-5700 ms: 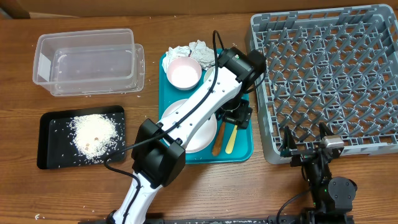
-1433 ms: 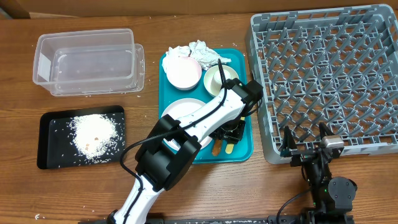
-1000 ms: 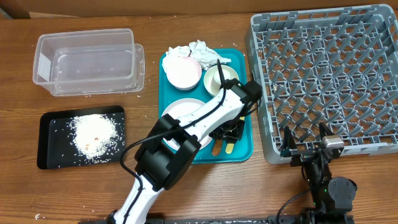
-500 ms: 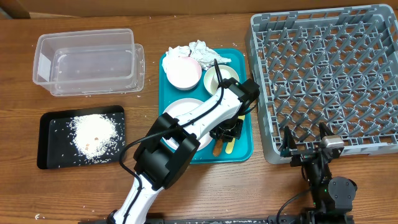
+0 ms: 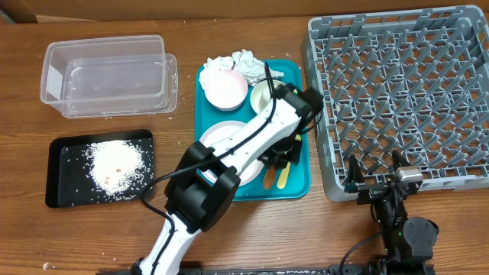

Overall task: Sort waste into correct bins and load items into the dishwasher
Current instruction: 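Lift the stick and carry it left over the black tray, then open the left gripper to drop the stick onto the rice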

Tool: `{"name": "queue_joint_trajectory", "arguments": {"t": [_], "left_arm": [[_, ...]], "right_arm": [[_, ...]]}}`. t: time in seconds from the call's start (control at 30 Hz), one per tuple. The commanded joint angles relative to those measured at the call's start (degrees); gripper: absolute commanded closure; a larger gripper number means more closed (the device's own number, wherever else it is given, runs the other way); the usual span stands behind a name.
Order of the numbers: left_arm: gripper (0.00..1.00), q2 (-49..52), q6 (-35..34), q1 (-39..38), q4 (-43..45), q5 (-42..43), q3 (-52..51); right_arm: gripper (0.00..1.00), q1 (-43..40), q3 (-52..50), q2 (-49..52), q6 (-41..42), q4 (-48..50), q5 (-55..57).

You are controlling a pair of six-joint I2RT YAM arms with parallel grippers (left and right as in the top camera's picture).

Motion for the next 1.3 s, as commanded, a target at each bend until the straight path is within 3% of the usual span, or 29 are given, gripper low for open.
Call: {"name": "queue_joint_trajectory", "arguments": {"t": [0.0, 0.2, 0.4, 0.77, 1.27], "left_arm": [[0.96, -0.5, 2.8, 0.8, -4.4, -0.6, 10.0], [0.96, -0.5, 2.9, 5.3, -12.4, -7.3, 20.1], [0.94, -2.1, 4.8, 15.8, -13.0, -7.8, 21.7], [0.96, -5.8, 13.9, 39.3, -13.0, 5.0, 21.0], [0.93, -26.7, 16.0, 62.2, -12.5, 2.7, -1.6]], "right_arm": [[0.0, 0.0, -0.6, -0.5, 0.0, 0.3, 0.5], [0.0, 0.0, -0.6, -0.6, 0.0, 0.3, 0.5], [0.0, 0.0, -0.6, -0.6, 0.0, 0.3, 0.5], [0.0, 0.0, -0.6, -0.6, 0.0, 0.3, 0.5], [0.0, 0.0, -0.6, -0.6, 0.0, 0.3, 0.5]]}}
